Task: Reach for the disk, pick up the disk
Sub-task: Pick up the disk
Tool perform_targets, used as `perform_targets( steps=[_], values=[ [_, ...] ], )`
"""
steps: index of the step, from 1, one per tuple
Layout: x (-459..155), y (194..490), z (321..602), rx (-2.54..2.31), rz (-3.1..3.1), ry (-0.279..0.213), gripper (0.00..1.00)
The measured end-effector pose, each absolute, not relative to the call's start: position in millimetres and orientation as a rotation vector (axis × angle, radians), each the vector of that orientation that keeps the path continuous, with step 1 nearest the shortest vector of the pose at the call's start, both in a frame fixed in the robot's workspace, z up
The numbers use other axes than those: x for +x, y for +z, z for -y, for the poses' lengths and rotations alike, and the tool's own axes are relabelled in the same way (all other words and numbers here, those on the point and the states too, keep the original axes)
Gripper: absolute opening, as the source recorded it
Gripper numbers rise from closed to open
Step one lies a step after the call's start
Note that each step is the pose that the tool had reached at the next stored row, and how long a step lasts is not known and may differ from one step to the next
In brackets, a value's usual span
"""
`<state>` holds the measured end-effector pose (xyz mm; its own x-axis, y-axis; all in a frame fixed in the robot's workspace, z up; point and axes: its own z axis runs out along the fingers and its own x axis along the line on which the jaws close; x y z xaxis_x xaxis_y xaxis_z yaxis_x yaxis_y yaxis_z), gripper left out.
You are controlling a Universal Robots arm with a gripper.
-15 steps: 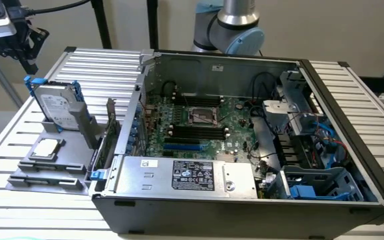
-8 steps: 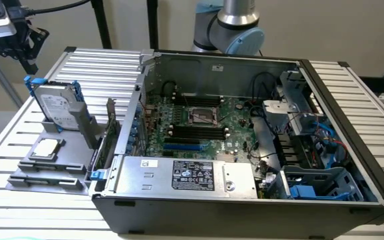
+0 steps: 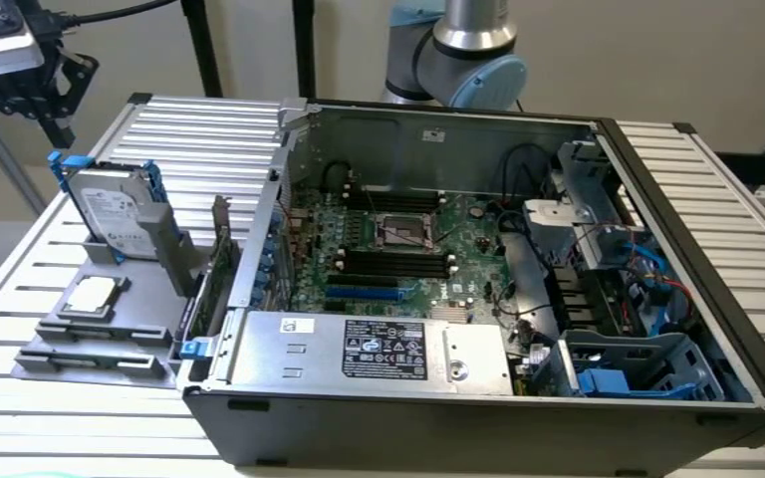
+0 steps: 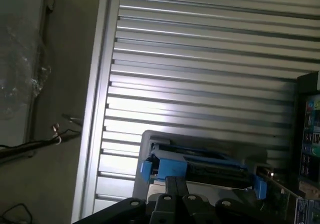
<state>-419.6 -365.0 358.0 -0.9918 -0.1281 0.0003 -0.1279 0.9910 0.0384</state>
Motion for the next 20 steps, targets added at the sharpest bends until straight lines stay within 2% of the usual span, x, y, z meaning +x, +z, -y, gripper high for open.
perform_targets(
  steps=[20],
  values=[
    [-419.6,358.0,365.1,0.763,3.037,-0.058,0.11]
  ],
)
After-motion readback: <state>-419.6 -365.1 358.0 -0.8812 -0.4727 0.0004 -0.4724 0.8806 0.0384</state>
